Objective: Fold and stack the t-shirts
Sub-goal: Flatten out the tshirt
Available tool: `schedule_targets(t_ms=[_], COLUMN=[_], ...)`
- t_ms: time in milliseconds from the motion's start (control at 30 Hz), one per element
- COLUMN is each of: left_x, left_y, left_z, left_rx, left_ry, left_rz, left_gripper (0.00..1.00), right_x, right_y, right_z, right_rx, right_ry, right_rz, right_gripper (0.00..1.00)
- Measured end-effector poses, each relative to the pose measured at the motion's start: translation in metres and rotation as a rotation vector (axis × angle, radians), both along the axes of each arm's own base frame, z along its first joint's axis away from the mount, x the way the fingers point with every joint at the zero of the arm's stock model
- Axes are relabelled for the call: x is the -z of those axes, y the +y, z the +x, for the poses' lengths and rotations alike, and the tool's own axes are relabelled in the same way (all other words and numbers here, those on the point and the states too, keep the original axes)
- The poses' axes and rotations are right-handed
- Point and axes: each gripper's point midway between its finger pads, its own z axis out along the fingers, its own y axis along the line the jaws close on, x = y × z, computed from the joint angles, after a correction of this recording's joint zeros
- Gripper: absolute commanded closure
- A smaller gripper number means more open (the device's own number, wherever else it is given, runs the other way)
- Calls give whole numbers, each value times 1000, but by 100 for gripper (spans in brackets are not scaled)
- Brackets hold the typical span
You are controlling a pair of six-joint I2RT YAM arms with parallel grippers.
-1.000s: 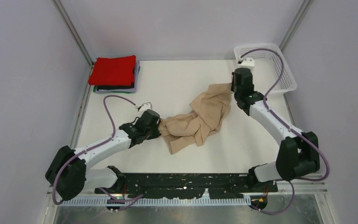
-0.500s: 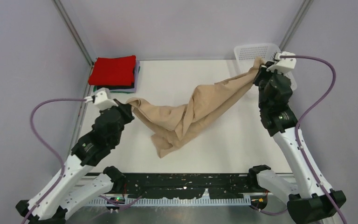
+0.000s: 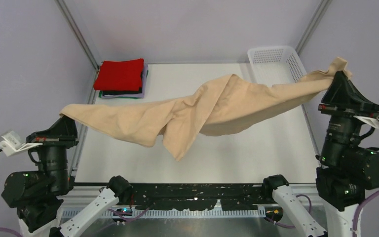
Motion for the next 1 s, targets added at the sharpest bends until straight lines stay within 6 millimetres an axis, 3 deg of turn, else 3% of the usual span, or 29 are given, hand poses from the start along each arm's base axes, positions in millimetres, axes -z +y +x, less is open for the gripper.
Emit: schedule_targets(t_ms=[167, 333, 400, 467, 567, 667, 767, 833, 900, 1000], left_x=[-24, -29, -24, -14, 7, 46, 99, 148, 205, 278], left_y=[16, 18, 17, 15, 8, -4, -20, -21, -13, -10], left_z=[-24, -29, -25, -16, 7, 42, 83, 112, 137, 156], left_rx=[14, 24, 15, -13, -82, -195, -274, -298, -309, -273], left_ry=[-79, -94, -78, -42, 53, 212, 392, 545, 720, 952], left_rz=[-25, -36, -32, -26, -5, 56, 159, 210, 216, 206], left_gripper=[100, 100, 100, 100, 100, 100, 100, 100, 100, 100], right_x=[-36, -67, -76, -79, -65, -28, 29, 77, 140, 228], right_y=[-2, -3, -2, 2, 12, 28, 45, 56, 68, 79], right_z=[-44, -66, -62, -45, 4, 76, 152, 199, 248, 294], right_rx=[-37, -54, -54, -54, -53, -55, -57, -60, -63, -71], right_ry=[-110, -144, -136, -105, 0, 168, 347, 475, 633, 830], right_rz=[-6, -17, -21, -27, -47, -79, -116, -142, -172, -198], right_gripper=[95, 95, 95, 95, 95, 95, 95, 95, 95, 95])
